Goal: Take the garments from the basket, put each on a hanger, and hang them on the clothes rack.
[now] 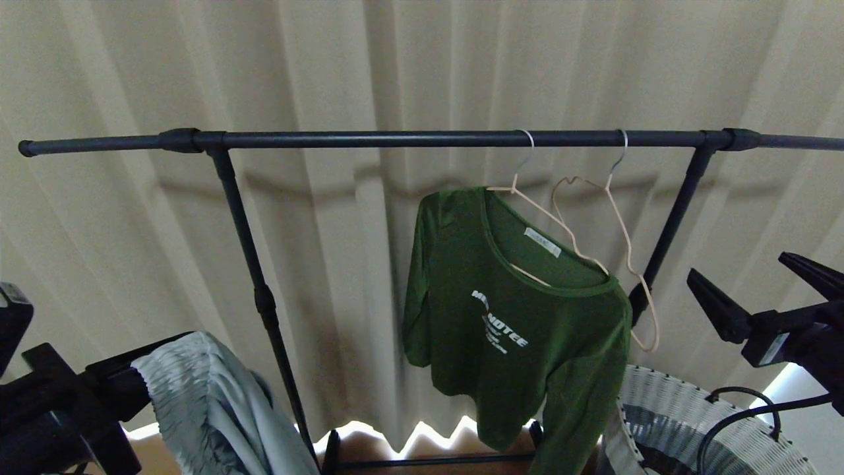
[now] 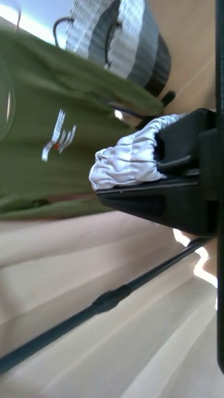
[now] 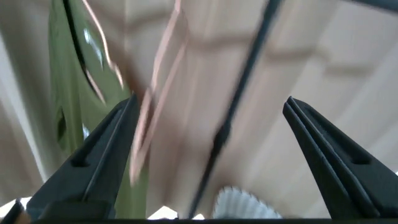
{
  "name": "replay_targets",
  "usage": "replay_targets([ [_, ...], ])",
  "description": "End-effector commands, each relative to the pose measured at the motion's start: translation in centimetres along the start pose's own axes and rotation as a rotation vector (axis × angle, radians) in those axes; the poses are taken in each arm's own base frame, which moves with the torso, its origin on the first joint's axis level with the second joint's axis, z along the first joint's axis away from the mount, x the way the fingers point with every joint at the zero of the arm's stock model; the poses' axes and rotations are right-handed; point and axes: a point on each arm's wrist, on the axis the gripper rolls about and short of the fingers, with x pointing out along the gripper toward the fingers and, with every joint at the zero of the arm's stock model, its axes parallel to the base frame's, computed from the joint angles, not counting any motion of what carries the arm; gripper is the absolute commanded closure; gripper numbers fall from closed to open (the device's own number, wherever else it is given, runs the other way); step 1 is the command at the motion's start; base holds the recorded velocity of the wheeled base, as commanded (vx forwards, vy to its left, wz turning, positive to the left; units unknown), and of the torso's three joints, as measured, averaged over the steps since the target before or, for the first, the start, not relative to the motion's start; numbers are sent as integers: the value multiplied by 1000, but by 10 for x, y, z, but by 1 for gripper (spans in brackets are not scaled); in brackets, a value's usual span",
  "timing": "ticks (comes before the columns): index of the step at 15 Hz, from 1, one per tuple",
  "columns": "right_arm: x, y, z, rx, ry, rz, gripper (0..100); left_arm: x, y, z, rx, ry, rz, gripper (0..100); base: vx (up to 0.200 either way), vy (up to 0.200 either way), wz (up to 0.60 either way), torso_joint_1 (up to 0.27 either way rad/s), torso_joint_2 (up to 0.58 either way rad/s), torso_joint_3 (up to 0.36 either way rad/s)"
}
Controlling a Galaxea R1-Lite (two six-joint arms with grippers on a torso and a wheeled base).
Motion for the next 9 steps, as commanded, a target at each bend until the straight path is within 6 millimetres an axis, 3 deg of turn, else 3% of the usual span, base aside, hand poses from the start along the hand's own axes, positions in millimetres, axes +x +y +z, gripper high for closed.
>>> replay_targets([
  [1,6,0,6,4,1,-4,0,-3,0,0,2,-11,3,100,0,0,0,0,0,0],
  [5,24,3,32,95,150,27,0,-19,-4,-9,16,-34,4,100,0,0,0,0,0,0],
  [9,45,21,61,183,346,100,0,-23,-5,-13,18,-36,4,100,0,0,0,0,0,0],
])
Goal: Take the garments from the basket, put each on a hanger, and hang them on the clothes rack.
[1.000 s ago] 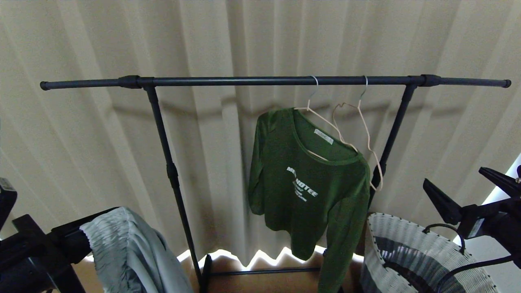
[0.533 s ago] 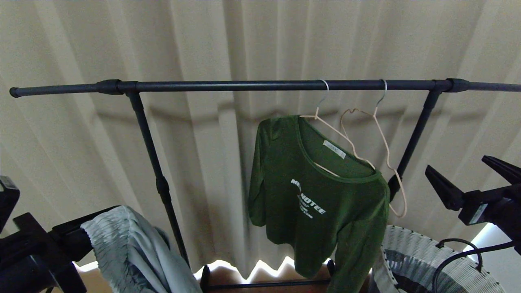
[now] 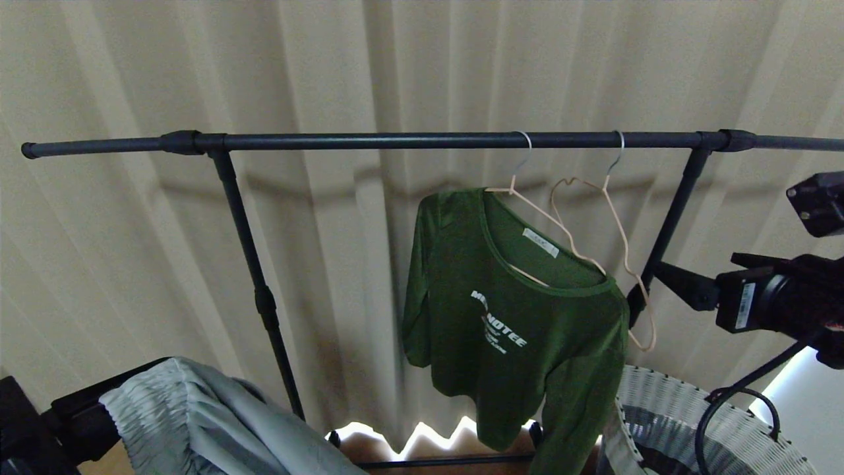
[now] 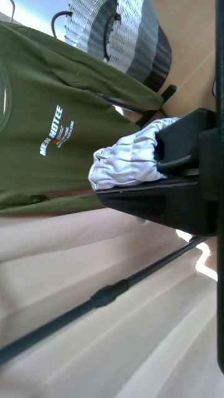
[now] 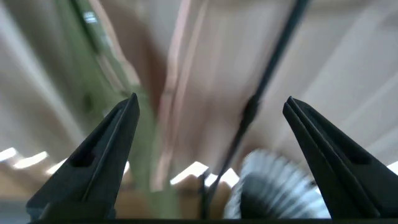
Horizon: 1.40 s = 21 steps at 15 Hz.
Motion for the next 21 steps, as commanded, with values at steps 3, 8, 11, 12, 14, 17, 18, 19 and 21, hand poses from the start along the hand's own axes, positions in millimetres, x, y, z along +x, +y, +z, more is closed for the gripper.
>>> replay_targets([
  [3,43,22,19,13,112,-15,0,-5,0,3,3,-30,7,100,0,0,0,0,0,0],
  [8,68,26,2,-15,187,-128,0,-10,-2,-3,3,-29,7,100,0,0,0,0,0,0],
  [11,74,28,-1,12,206,-134,0,-14,-2,0,8,-54,9,100,0,0,0,0,0,0],
  [12,75,28,0,16,200,-134,0,-15,-2,0,10,-57,9,100,0,0,0,0,0,0],
  [14,76,28,3,22,192,-134,0,-15,-2,0,23,-60,10,100,0,0,0,0,0,0],
  [17,87,22,7,37,189,-159,0,-16,-2,-1,23,-60,10,100,0,0,0,0,0,0],
  [18,92,16,11,49,183,-179,0,-16,-2,-1,23,-62,10,100,0,0,0,0,0,0],
  [19,94,11,11,54,184,-194,0,-16,-2,-1,24,-62,10,100,0,0,0,0,0,0],
  [21,93,11,11,71,180,-167,0,-16,-2,-1,24,-60,10,100,0,0,0,0,0,0],
])
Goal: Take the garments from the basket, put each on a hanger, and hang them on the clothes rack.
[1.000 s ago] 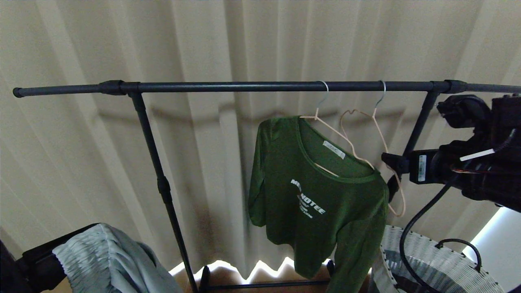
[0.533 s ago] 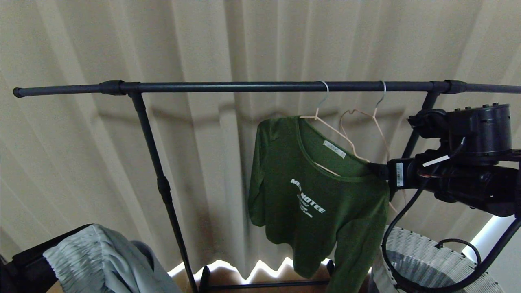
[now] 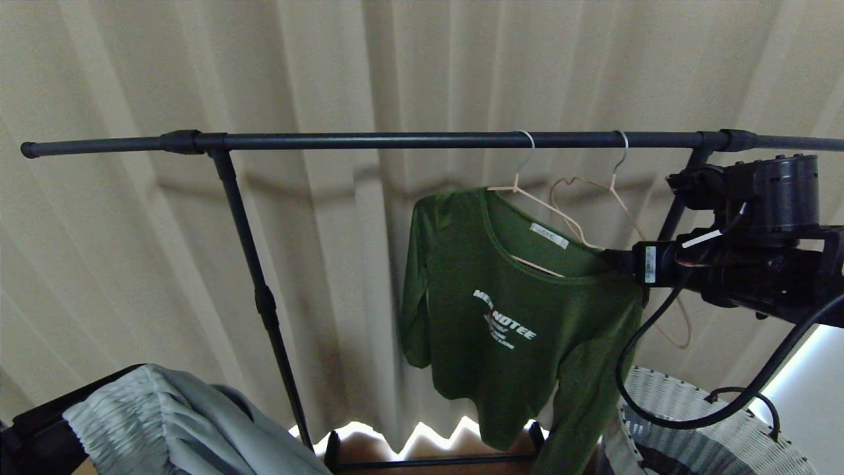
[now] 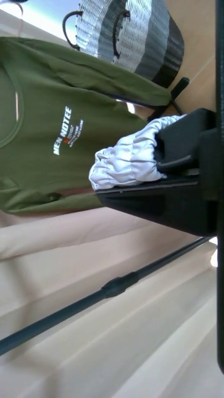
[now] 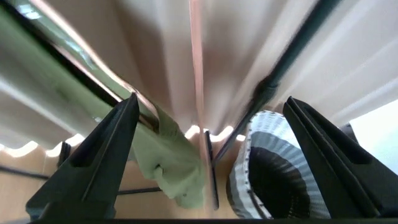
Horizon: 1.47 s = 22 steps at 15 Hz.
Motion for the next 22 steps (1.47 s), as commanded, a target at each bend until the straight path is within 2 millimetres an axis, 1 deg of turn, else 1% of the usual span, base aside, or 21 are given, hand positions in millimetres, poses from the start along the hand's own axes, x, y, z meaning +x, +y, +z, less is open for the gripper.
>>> replay_targets([
  [1,0,-1,1,12,-1,15,0,0,0,0,0,2,0,100,0,0,0,0,0,0],
  [5,-15,-6,10,33,-52,28,0,0,0,0,0,0,0,100,0,0,0,0,0,0],
  [7,-18,-7,13,37,-65,28,0,0,0,0,0,0,0,100,0,0,0,0,0,0],
  [9,-11,-12,13,42,-57,1,0,0,0,0,0,0,0,100,0,0,0,0,0,0],
  [14,8,-7,3,18,2,-11,0,0,0,0,0,0,0,100,0,0,0,0,0,0],
  [16,17,-2,-3,-19,36,-6,0,0,0,0,0,0,0,100,0,0,0,0,0,0],
  [18,24,4,-2,-30,37,1,0,0,0,0,0,-1,1,100,0,0,0,0,0,0],
  [21,19,10,3,-33,17,26,0,0,0,1,1,-3,1,100,0,0,0,0,0,0],
  [22,14,14,3,-41,14,43,0,0,0,0,0,-1,1,100,0,0,0,0,0,0],
])
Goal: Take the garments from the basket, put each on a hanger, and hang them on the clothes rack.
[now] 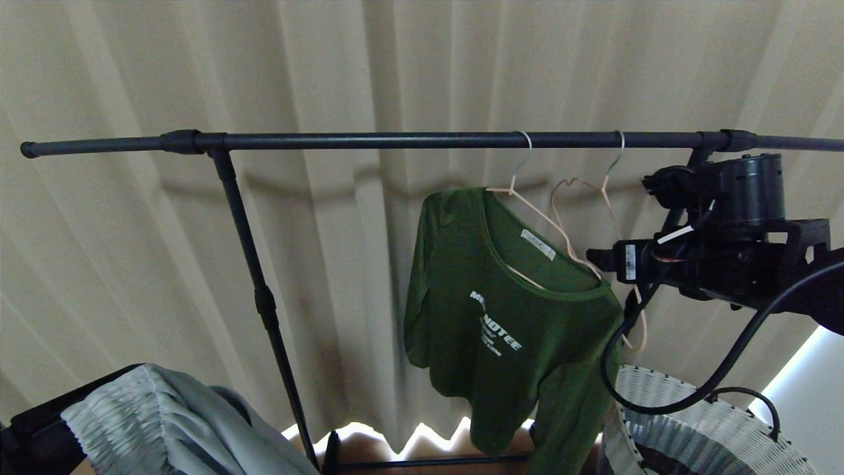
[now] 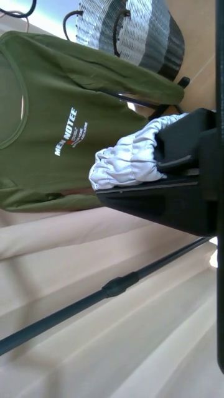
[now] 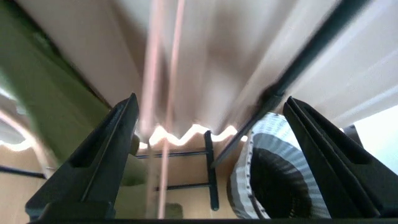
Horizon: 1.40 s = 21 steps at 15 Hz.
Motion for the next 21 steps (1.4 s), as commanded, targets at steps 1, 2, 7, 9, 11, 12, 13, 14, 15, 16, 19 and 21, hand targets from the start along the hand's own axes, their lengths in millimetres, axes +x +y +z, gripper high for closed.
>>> replay_targets([
  [1,-6,7,-1,-12,1,24,0,0,0,0,0,0,0,100,0,0,0,0,0,0],
  [2,-7,8,-2,-19,18,28,0,0,0,0,0,0,0,100,0,0,0,0,0,0],
  [7,-6,9,0,-17,24,26,0,0,0,0,0,0,0,100,0,0,0,0,0,0],
  [9,-5,9,0,-18,27,25,0,0,0,0,0,1,0,100,0,0,0,0,0,0],
  [11,-4,9,-1,-20,31,24,0,0,0,0,0,2,1,100,0,0,0,0,0,0],
  [12,-4,9,-2,-22,35,24,0,0,0,0,0,0,0,100,0,0,0,0,0,0],
  [13,-4,9,-2,-22,37,23,0,-2,0,1,1,-11,2,100,0,0,0,0,0,0],
  [14,-3,10,-3,-23,40,24,100,-2,0,1,2,-12,3,100,0,0,0,0,0,0],
  [15,-2,10,-3,-24,41,24,100,-2,0,1,7,-15,4,100,0,0,0,0,0,0],
  [16,-2,10,-4,-23,43,24,100,-3,0,1,7,-15,4,100,0,0,0,0,0,0],
  [19,-3,8,-3,-15,38,20,100,-3,0,1,7,-17,3,100,0,0,0,0,0,0],
  [21,-5,5,-2,-9,33,15,100,-3,0,2,7,-18,4,100,0,0,0,0,0,0],
])
